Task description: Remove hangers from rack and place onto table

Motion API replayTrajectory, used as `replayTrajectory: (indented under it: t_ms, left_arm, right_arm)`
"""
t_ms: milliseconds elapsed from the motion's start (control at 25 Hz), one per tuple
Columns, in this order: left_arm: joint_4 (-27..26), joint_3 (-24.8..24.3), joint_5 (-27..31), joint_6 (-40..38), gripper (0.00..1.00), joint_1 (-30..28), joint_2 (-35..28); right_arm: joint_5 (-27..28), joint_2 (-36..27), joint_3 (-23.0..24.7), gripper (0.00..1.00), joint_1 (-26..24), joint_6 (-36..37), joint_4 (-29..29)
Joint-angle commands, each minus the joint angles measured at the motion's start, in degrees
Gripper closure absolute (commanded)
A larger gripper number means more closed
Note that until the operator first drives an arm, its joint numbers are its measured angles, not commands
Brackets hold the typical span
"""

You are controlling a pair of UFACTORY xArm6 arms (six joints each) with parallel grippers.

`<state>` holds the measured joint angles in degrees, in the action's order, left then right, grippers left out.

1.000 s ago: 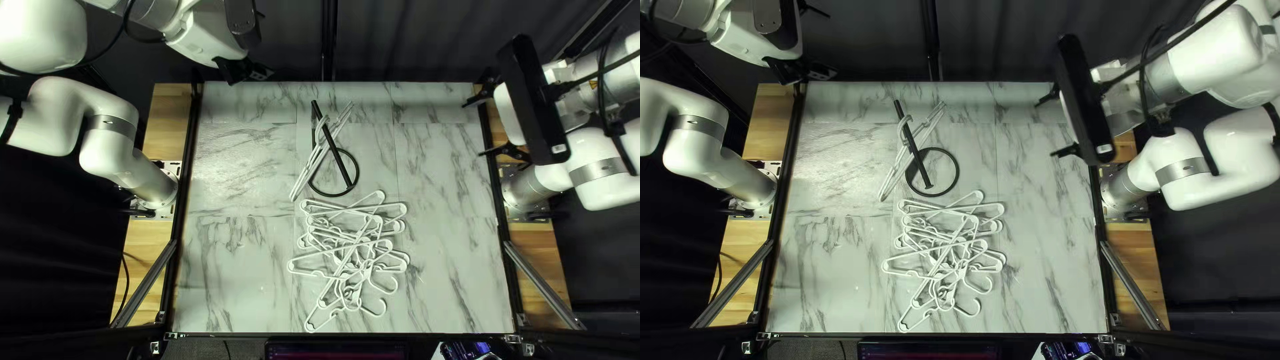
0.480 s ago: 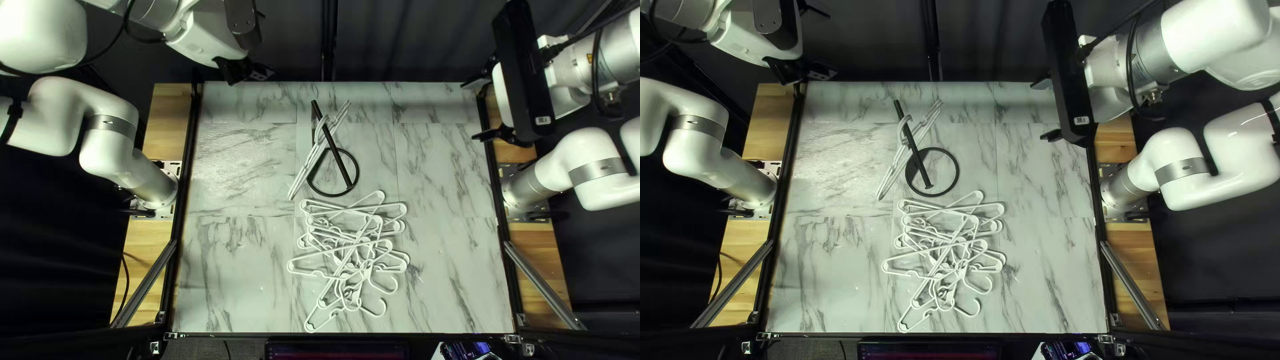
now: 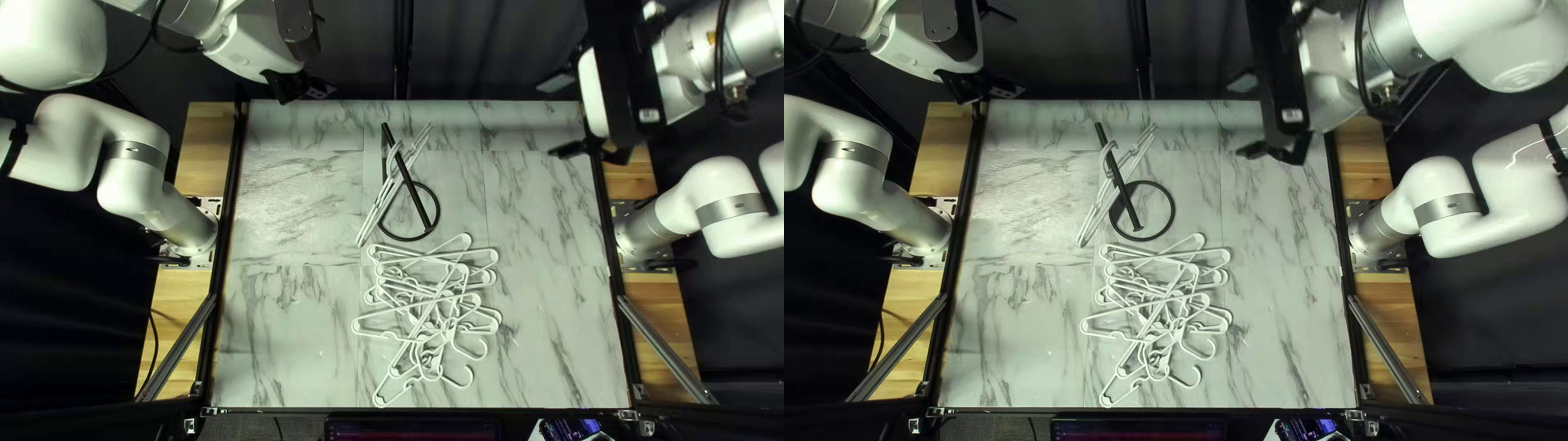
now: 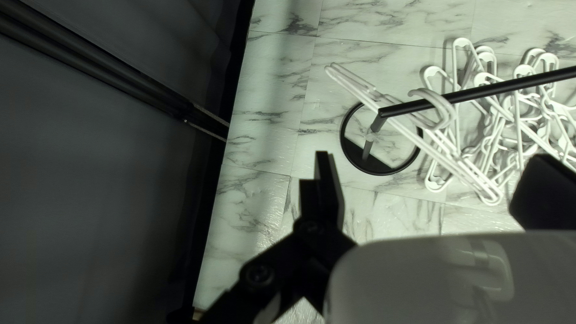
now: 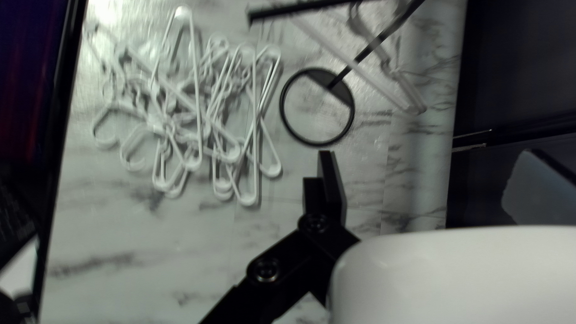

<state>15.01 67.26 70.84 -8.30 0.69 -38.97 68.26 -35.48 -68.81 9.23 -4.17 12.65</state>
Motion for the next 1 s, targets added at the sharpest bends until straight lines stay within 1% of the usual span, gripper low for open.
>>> replayTrajectory:
  t_ms: [40, 600, 720, 840, 1000]
  left_arm:
    - [0.0, 0.0, 0.0, 0.0, 0.0, 0.0, 0.0]
    - [0.0, 0.0, 0.0, 0.0, 0.0, 0.0, 0.0]
    - [0.0, 0.0, 0.0, 0.0, 0.0, 0.0, 0.0]
    - [0.0, 0.0, 0.0, 0.0, 0.0, 0.0, 0.0]
    - [0.0, 0.0, 0.0, 0.0, 0.0, 0.0, 0.0]
  right_arm:
    - [-2.5, 0.1, 0.4, 0.0, 0.5, -5.0, 0.5]
    - [-2.5, -0.3, 0.9, 0.0, 0.4, -4.7, 0.1]
    - [-3.5, 0.1, 1.8, 0.0, -0.7, -3.7, -0.5]
    - [-5.7, -0.7, 3.8, 0.0, -0.7, -3.5, -0.4]
    - [-5.7, -0.7, 3.8, 0.0, -0.7, -3.5, -0.4]
